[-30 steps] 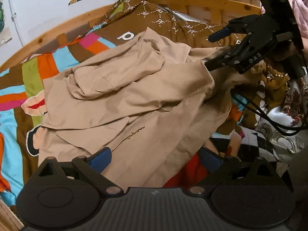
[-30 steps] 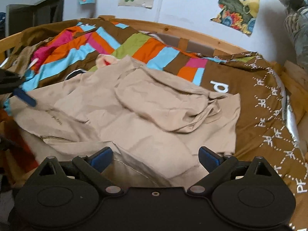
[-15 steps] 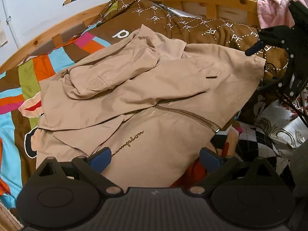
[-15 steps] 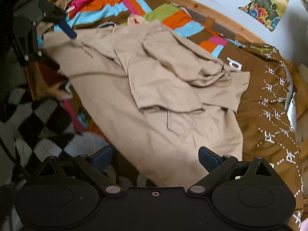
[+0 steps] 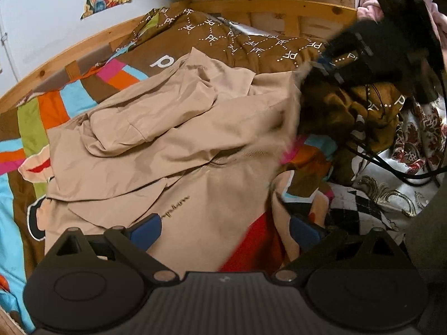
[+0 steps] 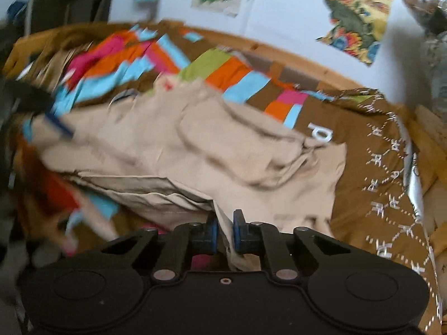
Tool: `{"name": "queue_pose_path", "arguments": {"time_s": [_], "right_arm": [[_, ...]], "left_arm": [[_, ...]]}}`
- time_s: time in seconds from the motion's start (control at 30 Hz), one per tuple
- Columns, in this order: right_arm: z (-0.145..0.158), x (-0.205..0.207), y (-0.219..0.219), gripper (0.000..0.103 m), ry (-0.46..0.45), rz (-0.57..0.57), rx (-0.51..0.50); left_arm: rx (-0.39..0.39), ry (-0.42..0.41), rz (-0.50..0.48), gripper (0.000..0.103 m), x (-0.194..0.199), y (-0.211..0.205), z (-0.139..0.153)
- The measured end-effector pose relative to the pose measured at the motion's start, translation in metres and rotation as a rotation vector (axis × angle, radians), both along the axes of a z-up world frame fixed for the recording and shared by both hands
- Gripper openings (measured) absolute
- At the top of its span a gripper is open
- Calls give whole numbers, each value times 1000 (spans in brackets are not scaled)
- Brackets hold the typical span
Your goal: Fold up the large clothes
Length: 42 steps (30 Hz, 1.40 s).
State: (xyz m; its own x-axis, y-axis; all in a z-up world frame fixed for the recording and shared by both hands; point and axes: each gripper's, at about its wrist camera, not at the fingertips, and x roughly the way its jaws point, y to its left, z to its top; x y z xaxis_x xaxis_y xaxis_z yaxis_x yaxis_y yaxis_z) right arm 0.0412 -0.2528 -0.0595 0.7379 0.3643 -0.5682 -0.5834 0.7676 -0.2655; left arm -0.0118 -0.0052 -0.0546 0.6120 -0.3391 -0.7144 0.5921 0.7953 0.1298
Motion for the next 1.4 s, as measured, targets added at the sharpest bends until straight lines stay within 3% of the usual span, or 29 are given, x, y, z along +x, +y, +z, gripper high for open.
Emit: {"name": "queue_pose_path", "arguments": {"time_s": [0.1,0.27,0.43,0.5,0.57,0.6,0.63,0.67,0.73,0.87,1.07,1.23,1.4], "right_arm": [[16,16,7,9,-27,-28,29],[31,33,10,9,-63,-57,49],[32,33,6,9,-83,-80,78],[27,29,4,9,-78,-86,86],[19,22,2,9,-73,-93,93],[15,18,1,9,-68,-94,90],[10,13,-1,8,-66,-95,87],[7,7,-4,8,-67,-97,87],[4,-7,-10,7,-74,-108,99],[7,-39,-22,5,-110,-110,112],[24,-69,-29,4,-180,-103,49],[36,-24,-16,4,-193,-76,-31],[62,59,8,4,-234,-56,-119]], "left_arm": [[48,-24,57,99,3,2,-1],[117,6,243,85,19,23,1],[241,20,402,74,22,61,1],[254,41,447,72,22,78,1],[213,66,478,62,22,89,5],[191,75,483,47,23,93,7],[176,78,481,24,22,94,9],[163,73,476,12,21,94,11],[141,24,467,3,15,93,17],[88,-88,436,1,-7,92,39],[24,-102,358,1,-31,100,74],[20,-96,349,1,2,96,81],[22,-145,441,2,71,97,87]]}}
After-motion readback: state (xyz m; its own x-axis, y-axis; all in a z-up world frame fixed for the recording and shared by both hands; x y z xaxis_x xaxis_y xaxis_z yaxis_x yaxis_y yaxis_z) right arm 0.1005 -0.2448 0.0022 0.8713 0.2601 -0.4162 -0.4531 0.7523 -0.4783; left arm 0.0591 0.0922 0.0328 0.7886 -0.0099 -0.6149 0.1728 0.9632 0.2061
